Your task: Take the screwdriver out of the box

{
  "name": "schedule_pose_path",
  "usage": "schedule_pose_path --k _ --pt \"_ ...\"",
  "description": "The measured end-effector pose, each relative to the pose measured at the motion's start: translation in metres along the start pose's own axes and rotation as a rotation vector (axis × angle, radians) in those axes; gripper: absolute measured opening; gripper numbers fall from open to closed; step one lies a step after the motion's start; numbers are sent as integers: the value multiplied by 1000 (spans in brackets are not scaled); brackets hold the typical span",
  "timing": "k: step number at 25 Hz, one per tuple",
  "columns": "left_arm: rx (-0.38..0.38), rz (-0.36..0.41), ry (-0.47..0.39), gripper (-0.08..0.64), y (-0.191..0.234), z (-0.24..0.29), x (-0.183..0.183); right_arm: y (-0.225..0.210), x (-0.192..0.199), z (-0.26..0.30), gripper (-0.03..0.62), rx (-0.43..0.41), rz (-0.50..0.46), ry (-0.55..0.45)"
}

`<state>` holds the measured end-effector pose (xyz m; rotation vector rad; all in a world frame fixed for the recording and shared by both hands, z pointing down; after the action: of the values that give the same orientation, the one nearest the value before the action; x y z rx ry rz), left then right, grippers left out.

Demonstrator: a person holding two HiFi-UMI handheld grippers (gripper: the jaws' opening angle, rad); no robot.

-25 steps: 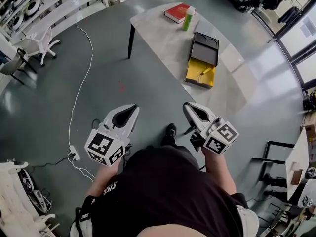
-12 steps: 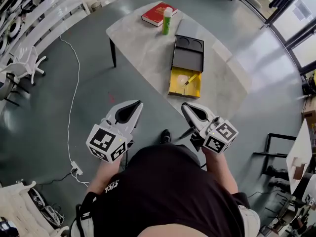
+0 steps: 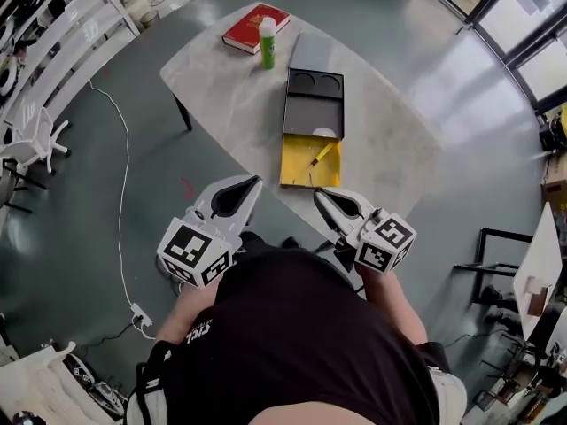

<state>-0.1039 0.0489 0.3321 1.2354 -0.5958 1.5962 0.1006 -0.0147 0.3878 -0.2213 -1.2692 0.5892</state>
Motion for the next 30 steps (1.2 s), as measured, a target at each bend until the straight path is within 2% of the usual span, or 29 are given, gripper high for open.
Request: schedule_pose_path --k 6,9,15,24,30 --pt "67 11 21 2 44 34 -12 -42 -23 12 14 147 45 -74" --pt "119 52 36 3 64 52 -20 -53 -33 21 14 201 72 -113" --pt "214 80 50 3 103 79 -34 -67 -45 43 14 300 103 -156" --pt "351 100 94 3 140 101 -34 -75 -37 61 14 455 192 -196" --pt "485 134 143 3 143 120 -26 -72 -27 65 14 560 251 -223"
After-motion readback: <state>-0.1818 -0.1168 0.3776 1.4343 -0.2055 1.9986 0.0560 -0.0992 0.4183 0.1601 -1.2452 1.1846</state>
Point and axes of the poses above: the fingertips, and each gripper's own axes: z forward along the fingers, y to its left, x out of its underside, the point moved 7 cm from there along -z, backward along the fingers, and after that the axes turned 9 degrees about y, right-handed, at the moved point
